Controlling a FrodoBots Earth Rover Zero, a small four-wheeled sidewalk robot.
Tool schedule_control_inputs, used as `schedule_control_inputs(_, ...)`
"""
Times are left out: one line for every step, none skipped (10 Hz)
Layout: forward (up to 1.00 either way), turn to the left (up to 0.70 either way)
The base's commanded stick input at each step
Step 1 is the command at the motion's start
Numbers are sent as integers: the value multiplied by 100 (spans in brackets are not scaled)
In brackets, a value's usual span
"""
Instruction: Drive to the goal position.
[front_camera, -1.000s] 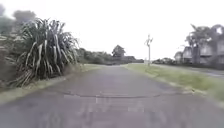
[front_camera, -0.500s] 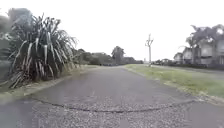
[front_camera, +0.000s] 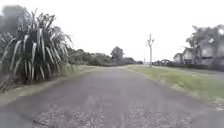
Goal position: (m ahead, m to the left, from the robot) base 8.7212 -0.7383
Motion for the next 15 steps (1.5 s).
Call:
schedule_control_inputs(100,0)
schedule_control_inputs(100,0)
schedule_control_inputs(100,0)
schedule_control_inputs(100,0)
schedule_control_inputs(100,0)
schedule_control_inputs(100,0)
schedule_control_inputs(100,0)
schedule_control_inputs(100,0)
schedule_control_inputs(100,0)
schedule_control_inputs(100,0)
schedule_control_inputs(100,0)
schedule_control_inputs(100,0)
schedule_control_inputs(100,0)
schedule_control_inputs(85,0)
schedule_control_inputs(85,0)
